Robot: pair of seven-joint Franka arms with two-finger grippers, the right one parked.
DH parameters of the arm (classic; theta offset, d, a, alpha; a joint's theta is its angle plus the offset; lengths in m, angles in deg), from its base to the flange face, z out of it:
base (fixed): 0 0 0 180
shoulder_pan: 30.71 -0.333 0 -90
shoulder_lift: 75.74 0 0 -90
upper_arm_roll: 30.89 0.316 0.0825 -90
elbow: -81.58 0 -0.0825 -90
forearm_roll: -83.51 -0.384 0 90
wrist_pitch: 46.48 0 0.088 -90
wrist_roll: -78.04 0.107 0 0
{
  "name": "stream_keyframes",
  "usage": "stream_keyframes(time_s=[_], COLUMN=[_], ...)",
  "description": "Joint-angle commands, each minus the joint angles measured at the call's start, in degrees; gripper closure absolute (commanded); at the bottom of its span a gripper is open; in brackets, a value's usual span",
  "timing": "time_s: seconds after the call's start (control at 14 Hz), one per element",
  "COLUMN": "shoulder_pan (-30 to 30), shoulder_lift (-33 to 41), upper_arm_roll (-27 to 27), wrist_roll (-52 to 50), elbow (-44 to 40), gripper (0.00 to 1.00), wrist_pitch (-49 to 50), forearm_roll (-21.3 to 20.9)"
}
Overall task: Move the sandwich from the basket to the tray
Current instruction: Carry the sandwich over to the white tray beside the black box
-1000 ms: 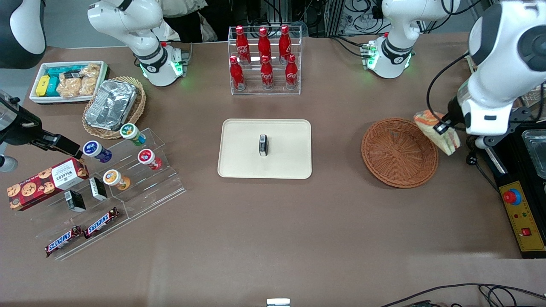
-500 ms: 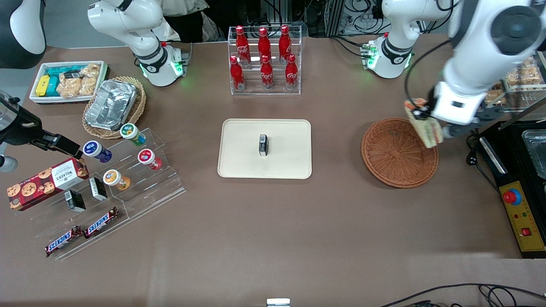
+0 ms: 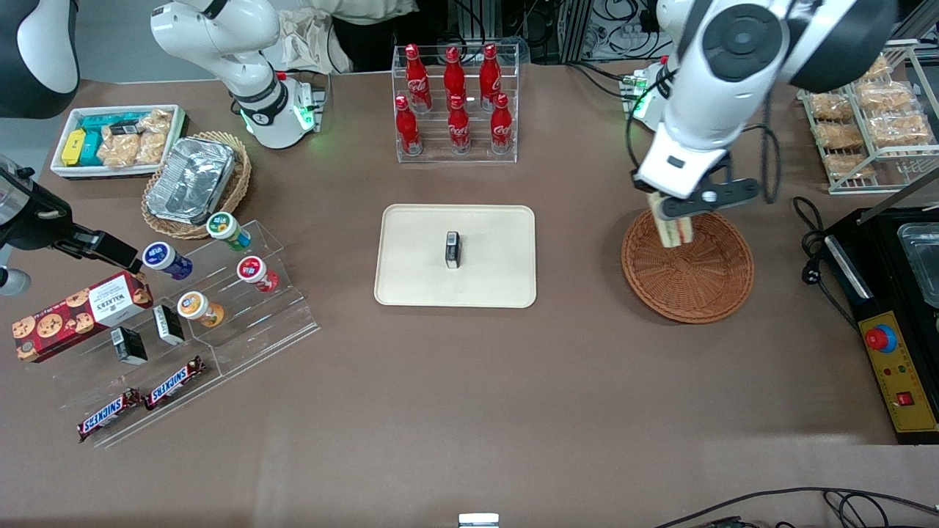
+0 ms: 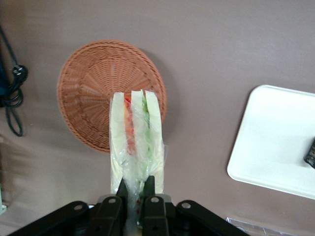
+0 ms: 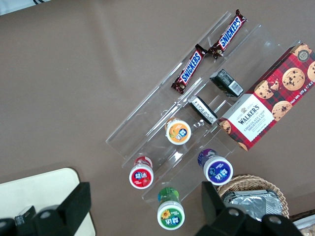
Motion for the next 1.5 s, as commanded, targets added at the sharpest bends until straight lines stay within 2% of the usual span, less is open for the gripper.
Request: stream_keyframes(time_s=[0.0,0.43,0.79,1.0,1.07,1.43], shoulder_pan=[3.8,14.1,20.0,21.4,21.5,22.1], shoulder_lift=[-3.7,-12.5,-18.6,-21.2,-22.4,-27.1], upper_arm_roll=[0.0,0.1,0.5,0.5,0.5,0.6], wrist_roll=[-2.7,-15.1,-18.1,-21.3,-22.3,-23.5], elbow=[-1.1,-0.3,1.1,7.7,8.6,9.0], gripper=[1.00,1.00,1.00,1.00,1.00,1.00], wrist_pitch=[-2.1,-17.3,-28.1,-39.8,-42.0,-42.4], forearm_roll=[1.4,0.4,0.1,-5.3,-5.7,-10.8])
